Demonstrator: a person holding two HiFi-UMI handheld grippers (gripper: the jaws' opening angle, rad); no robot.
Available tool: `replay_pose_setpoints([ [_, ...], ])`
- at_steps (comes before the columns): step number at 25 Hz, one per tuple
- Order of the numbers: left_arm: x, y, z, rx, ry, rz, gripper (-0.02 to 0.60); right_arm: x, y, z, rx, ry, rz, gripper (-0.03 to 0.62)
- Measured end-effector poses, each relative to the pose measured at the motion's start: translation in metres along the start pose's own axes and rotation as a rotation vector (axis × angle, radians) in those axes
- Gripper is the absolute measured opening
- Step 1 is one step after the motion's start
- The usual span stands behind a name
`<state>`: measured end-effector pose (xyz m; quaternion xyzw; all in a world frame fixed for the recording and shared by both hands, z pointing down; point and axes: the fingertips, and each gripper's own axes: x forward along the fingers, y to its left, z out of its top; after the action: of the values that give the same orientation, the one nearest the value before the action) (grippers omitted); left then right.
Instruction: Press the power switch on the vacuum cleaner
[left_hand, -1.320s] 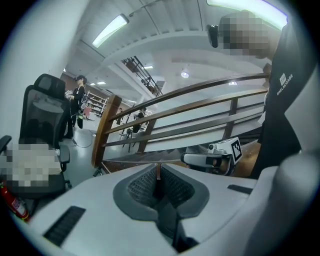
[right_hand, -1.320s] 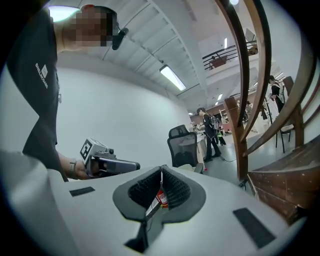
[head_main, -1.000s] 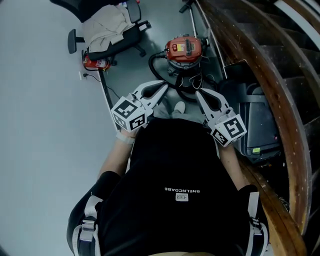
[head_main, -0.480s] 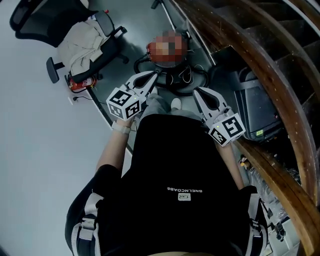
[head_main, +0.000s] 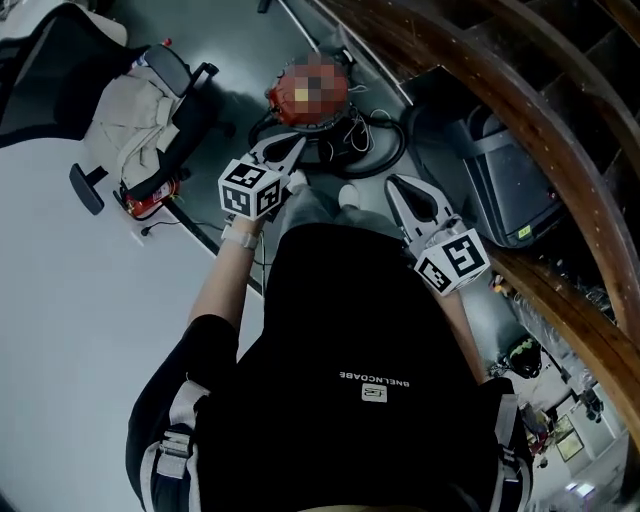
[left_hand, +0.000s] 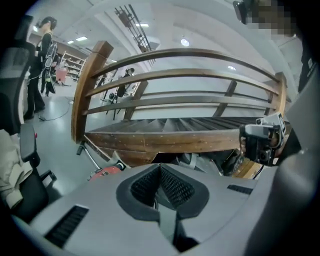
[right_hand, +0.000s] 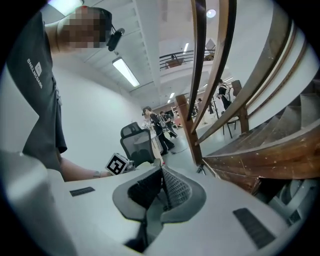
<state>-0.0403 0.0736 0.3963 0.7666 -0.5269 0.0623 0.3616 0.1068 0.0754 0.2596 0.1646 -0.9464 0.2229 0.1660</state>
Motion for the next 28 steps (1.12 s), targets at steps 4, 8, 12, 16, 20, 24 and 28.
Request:
replay_pose_setpoints([
  [4, 0.026, 0.030, -0.013, 0.029, 0.077, 0.002, 0.017, 0.004, -0.007, -0.010, 0.060, 0.021, -0.076, 0.029],
  [8, 0.050, 0.058, -0.026, 0.020, 0.129, -0.014, 0.017, 0.008, -0.010, -0.023, 0.090, 0.054, -0.134, 0.029],
  [12, 0.073, 0.088, -0.042, 0.015, 0.183, -0.003, 0.017, 0.007, -0.013, -0.039, 0.134, 0.073, -0.179, 0.029],
  [16, 0.096, 0.117, -0.061, 0.021, 0.234, 0.016, 0.017, 0.010, -0.017, -0.052, 0.153, 0.103, -0.204, 0.029],
  [20, 0.122, 0.143, -0.082, 0.020, 0.282, 0.034, 0.017, 0.008, -0.027, -0.065, 0.182, 0.127, -0.244, 0.029],
  [24, 0.143, 0.166, -0.104, 0.017, 0.322, 0.052, 0.017, 0.009, -0.035, -0.075, 0.212, 0.144, -0.270, 0.029],
  [28, 0.165, 0.190, -0.124, 0.020, 0.349, 0.076, 0.017, 0.014, -0.037, -0.088, 0.217, 0.173, -0.279, 0.029],
])
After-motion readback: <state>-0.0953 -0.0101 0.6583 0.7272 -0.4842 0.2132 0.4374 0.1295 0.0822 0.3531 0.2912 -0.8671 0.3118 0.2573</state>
